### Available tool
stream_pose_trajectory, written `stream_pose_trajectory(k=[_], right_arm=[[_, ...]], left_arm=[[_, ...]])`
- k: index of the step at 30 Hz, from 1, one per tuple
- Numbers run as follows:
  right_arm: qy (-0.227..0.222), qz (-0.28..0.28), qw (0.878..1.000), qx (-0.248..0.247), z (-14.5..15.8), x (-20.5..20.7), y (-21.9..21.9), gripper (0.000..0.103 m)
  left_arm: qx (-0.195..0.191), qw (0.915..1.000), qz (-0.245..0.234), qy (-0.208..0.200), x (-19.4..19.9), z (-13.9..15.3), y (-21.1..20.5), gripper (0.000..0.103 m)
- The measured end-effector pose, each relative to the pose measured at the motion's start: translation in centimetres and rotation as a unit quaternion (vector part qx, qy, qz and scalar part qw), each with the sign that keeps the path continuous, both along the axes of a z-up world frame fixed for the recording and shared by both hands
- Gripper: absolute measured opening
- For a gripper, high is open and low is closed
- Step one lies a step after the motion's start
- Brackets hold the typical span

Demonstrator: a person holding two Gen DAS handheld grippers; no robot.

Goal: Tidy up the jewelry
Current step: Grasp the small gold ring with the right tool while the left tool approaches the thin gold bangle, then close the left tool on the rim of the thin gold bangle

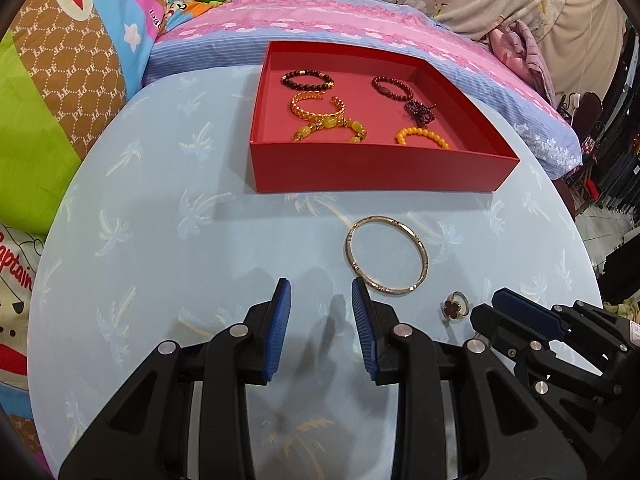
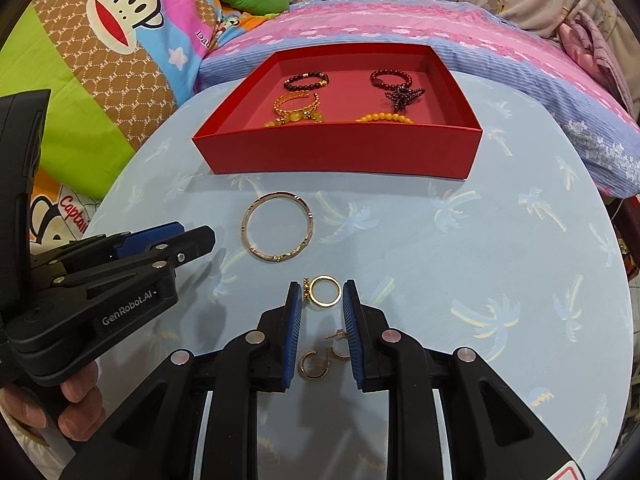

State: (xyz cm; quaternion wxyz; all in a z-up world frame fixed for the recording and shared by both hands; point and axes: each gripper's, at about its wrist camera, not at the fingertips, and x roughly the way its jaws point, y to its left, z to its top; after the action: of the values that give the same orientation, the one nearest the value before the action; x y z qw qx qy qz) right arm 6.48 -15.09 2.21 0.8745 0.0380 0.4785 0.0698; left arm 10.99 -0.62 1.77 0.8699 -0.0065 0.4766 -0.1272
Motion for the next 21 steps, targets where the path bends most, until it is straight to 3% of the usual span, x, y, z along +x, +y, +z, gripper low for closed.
stream_pose_trajectory(k=[12,14,17,21], right_arm=[[0.010,0.016,1.000,0.000,-1.1,1.0,1.0,0.020],[0.012,0.020,1.000,-0.002,-1.3,1.2,1.2,0.018],[0.018,0.023,1.000,-0.003,-1.8,1.6,1.4,0.007],[0.013,0.021,1.000,-0.002,-1.7,1.5,1.2,0.005]], left_arm=[[-0.003,0.9998,0.009,0.015,0.2,-1.1,0.8,0.030],[-0.003,0.9998,0.010,0.016,0.3,-1.1,0.8,0.030],[-0.004,0.9998,0.010,0.017,0.5,-1.2,0.8,0.030],[-0.008,0.9998,0.008,0.018,0.7,-1.1,0.7,0.030]])
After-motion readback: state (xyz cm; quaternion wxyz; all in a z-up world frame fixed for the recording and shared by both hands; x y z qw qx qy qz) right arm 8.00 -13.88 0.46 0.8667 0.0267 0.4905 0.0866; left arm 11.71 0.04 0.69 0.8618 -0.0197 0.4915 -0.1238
